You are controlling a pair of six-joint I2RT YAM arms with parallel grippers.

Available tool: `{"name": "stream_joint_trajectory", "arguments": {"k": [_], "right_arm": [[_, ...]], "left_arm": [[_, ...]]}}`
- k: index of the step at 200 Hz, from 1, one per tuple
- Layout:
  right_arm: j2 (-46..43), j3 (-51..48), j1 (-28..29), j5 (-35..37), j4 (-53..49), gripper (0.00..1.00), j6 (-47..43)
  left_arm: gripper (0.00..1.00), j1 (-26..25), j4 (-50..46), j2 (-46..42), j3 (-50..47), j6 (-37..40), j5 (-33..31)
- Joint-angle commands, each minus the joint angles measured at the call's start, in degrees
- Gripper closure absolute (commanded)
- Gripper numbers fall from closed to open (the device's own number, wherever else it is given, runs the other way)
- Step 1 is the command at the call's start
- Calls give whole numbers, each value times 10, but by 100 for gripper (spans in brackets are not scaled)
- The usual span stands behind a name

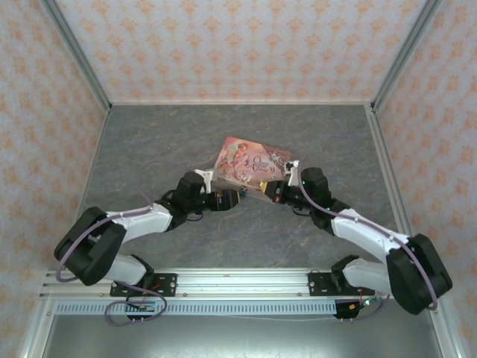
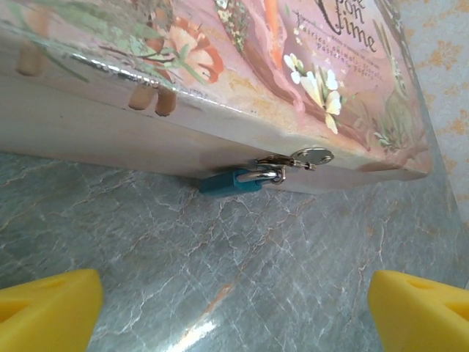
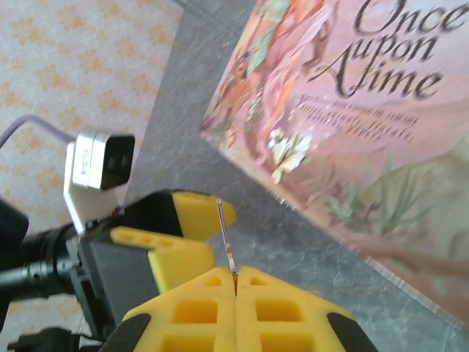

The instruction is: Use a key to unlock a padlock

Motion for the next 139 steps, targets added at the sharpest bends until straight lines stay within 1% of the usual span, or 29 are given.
{"name": "stream_joint_trajectory", "arguments": {"k": [1,44,77,118,139], "right_arm": [[38,43,-10,-30,48,100,-1],[105,81,-36,-23,26,100,-20],[148,98,-39,-14,9,100,-32],[173,93,-39,-2,-7,100,-34],[174,75,-39,1,-8,100,-25]], "left_arm": [[8,-9,67,23,4,12,10],[10,-16,93,66,21,18,5],[12,-23,107,93,33,19,5],[14,-29,118,116,40,18,1],[15,-32,127,124,43,18,0]]}}
